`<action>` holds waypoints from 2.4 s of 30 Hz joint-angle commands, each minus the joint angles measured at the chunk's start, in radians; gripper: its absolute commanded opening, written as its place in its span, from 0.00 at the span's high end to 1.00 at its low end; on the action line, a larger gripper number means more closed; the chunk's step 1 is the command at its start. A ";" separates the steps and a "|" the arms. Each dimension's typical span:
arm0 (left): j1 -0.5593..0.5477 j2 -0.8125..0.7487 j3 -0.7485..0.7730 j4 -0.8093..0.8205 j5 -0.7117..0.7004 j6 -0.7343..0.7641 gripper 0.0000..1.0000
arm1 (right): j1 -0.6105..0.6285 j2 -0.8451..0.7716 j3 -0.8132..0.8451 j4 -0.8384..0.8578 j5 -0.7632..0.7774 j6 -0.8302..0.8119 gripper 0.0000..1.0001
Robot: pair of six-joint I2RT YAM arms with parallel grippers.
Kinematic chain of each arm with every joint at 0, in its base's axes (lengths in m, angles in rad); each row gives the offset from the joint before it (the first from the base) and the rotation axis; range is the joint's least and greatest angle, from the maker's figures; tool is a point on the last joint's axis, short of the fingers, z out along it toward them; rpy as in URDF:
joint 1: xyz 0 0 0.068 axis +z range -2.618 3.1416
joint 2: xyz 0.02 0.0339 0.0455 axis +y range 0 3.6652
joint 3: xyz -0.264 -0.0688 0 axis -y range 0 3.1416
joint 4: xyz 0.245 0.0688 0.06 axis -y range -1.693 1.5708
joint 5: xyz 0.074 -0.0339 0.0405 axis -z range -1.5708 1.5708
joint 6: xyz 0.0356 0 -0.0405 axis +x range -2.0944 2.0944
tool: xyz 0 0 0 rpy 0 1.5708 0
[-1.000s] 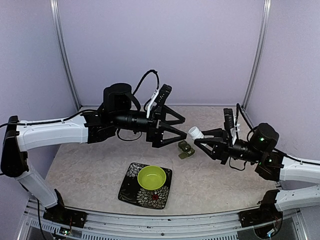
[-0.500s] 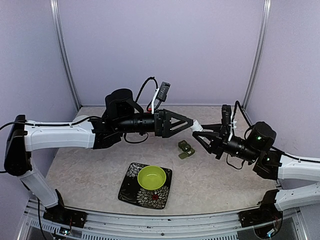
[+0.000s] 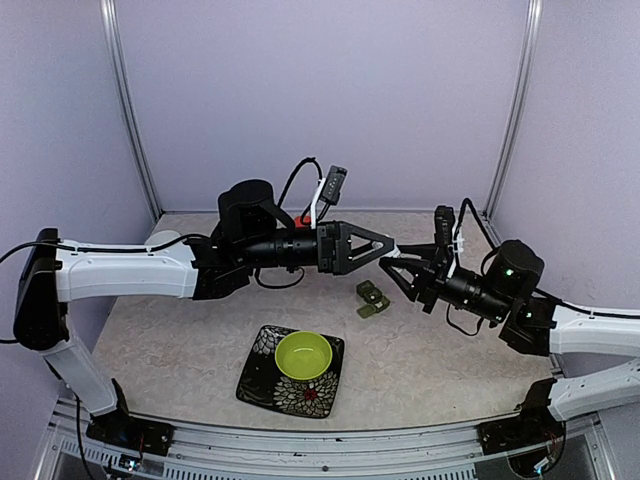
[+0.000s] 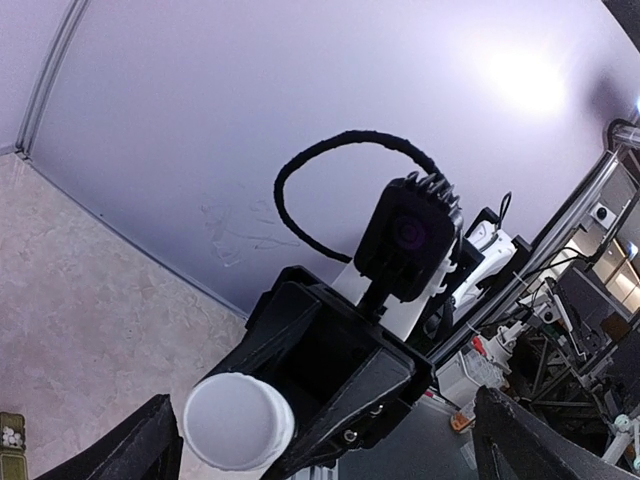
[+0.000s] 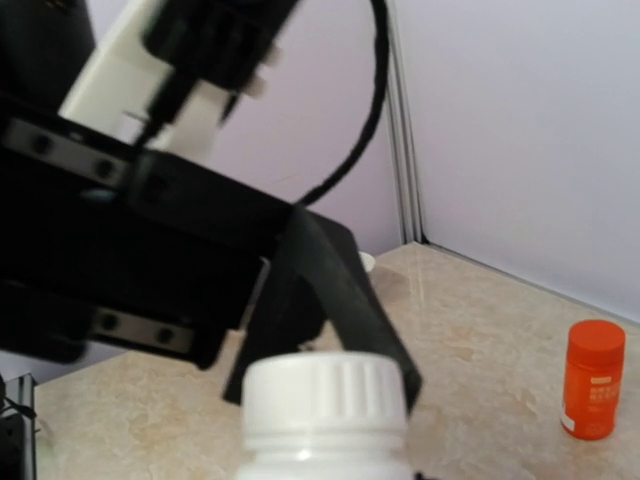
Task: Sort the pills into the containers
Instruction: Screw the lid of the pill bottle onto the pill bottle.
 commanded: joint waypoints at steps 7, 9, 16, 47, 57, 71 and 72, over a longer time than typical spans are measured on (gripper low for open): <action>-0.031 0.011 0.045 0.024 0.000 0.028 0.01 | 0.013 0.037 0.042 -0.005 0.043 -0.005 1.00; -0.036 0.015 0.051 0.017 -0.002 0.036 0.01 | 0.013 0.052 0.043 -0.004 0.031 0.000 1.00; -0.045 0.021 0.062 0.009 0.003 0.046 0.01 | 0.033 0.114 0.054 0.011 0.004 0.008 1.00; -0.032 -0.058 0.007 -0.025 -0.118 0.023 0.01 | 0.090 0.057 0.085 -0.083 0.190 -0.078 1.00; -0.036 -0.047 0.010 0.013 -0.078 0.001 0.01 | 0.088 0.136 0.113 -0.091 0.143 -0.086 1.00; -0.031 -0.067 0.039 -0.074 -0.114 0.022 0.01 | 0.097 0.179 0.112 -0.074 0.111 -0.106 1.00; -0.027 -0.066 0.041 -0.091 -0.119 0.014 0.01 | 0.098 0.163 0.114 -0.081 0.118 -0.122 1.00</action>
